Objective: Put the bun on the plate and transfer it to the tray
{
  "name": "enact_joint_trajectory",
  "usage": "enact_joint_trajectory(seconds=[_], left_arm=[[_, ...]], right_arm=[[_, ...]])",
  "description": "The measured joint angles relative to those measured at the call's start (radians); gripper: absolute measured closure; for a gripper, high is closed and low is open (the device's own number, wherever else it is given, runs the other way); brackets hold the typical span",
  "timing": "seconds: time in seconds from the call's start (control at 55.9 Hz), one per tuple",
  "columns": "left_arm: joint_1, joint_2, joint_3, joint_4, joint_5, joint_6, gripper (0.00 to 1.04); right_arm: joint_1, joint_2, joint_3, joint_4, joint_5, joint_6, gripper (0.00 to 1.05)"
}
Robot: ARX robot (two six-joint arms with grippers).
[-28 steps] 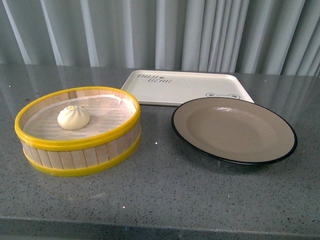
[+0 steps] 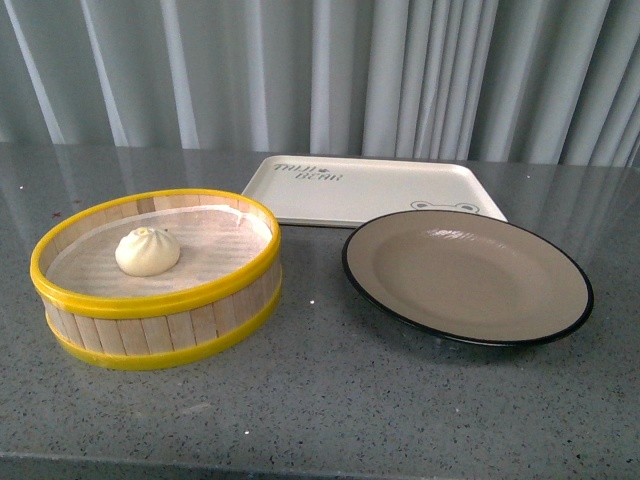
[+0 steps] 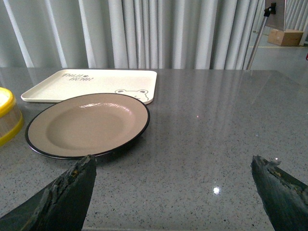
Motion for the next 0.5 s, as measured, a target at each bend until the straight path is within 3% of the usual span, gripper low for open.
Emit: enact_joint_trajectory(seconds=[0.304,0.376,0.501], left_arm=[[0.0,0.0,0.0,0.0,0.0,0.0,0.07],[-0.02,0.081,0.029,-0.054,-0.023,-0.093,0.07],[-0.07,0.38,0.098,0.163,0.04,-0.242,0.07]], right_arm=[[0.0,0.0,0.0,0.0,0.0,0.0,0.08],[0.0,0.0,0.0,0.0,0.0,0.0,0.08],[0.0,0.0,0.0,0.0,0.0,0.0,0.08]])
